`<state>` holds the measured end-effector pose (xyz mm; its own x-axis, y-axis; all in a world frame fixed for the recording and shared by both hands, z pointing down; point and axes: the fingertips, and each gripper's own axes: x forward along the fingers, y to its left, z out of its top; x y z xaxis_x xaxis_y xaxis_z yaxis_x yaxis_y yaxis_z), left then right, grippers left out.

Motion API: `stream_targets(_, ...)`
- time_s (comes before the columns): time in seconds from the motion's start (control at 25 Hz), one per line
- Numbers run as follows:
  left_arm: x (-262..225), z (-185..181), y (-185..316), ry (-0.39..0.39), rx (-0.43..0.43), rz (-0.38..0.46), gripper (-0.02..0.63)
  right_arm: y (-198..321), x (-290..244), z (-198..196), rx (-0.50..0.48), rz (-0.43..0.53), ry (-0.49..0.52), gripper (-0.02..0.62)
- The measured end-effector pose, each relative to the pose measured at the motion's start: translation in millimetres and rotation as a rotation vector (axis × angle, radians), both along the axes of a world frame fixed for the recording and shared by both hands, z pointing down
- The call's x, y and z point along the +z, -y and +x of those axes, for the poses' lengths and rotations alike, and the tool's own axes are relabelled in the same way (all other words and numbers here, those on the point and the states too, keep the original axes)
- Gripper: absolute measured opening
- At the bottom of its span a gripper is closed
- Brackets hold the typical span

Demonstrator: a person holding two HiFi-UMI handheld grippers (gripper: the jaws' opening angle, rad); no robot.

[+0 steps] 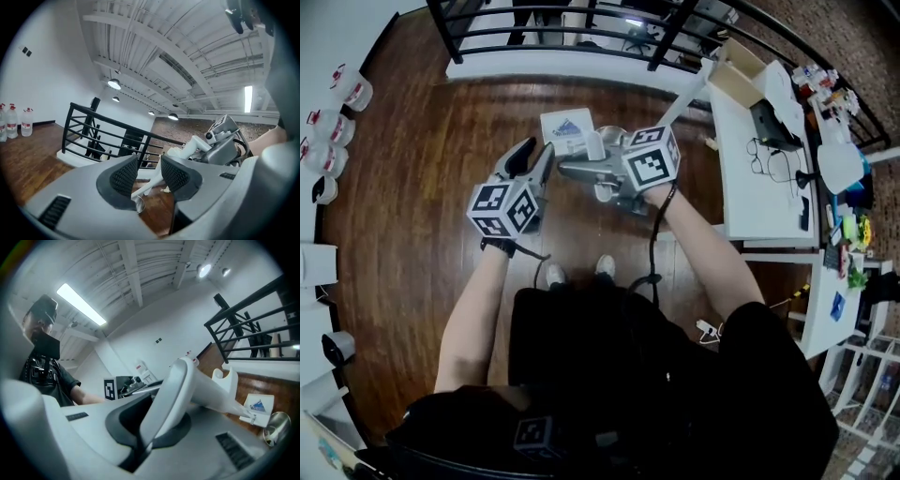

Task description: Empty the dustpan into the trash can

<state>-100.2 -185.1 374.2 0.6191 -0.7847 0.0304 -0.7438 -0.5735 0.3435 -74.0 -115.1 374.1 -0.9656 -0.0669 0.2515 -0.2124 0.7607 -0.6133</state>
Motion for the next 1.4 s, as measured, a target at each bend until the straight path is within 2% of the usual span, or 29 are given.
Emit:
stream_targets(0.16, 17, -2, 21, -0.103, 0.023, -0.102, 0.161, 7, -9, 3, 0.054, 0.022, -0.002, 0.008)
stream_targets(0.32, 44, 9, 44, -0.286, 0.073, -0.291, 0.164, 14, -19, 9, 0.097, 0.046, -0.018, 0.008)
stream_targets(0.4, 54, 24, 53, -0.395, 0.1, -0.396, 0.164, 17, -25, 16, 0.119, 0.051, -0.021, 0.008)
stream_targets(0.56, 78, 69, 68, -0.519, 0.146, -0.554, 0.164, 23, -33, 37, 0.155, 0.057, -0.037, 0.008)
stream_targets(0.64, 87, 93, 74, -0.608, 0.17, -0.636, 0.168, 27, -34, 52, 0.168, 0.06, -0.045, 0.008)
stream_targets(0.84, 112, 141, 96, -0.962, 0.13, -0.843, 0.286, 32, -41, 95, 0.186, 0.069, -0.052, 0.008)
stream_targets(0.92, 122, 162, 103, -1.046, 0.111, -0.897, 0.322, 32, -46, 115, 0.188, 0.074, -0.05, 0.008)
stream_targets(1.04, 128, 204, 110, -1.094, 0.131, -0.941, 0.347, 32, -57, 146, 0.191, 0.088, -0.037, 0.009)
stream_targets(1.16, 128, 252, 112, -1.1, 0.147, -0.974, 0.347, 28, -65, 177, 0.173, 0.104, -0.038, 0.008)
stream_targets(1.4, 123, 326, 115, -1.176, 0.153, -1.041, 0.347, 17, -70, 222, 0.125, 0.126, -0.061, 0.009)
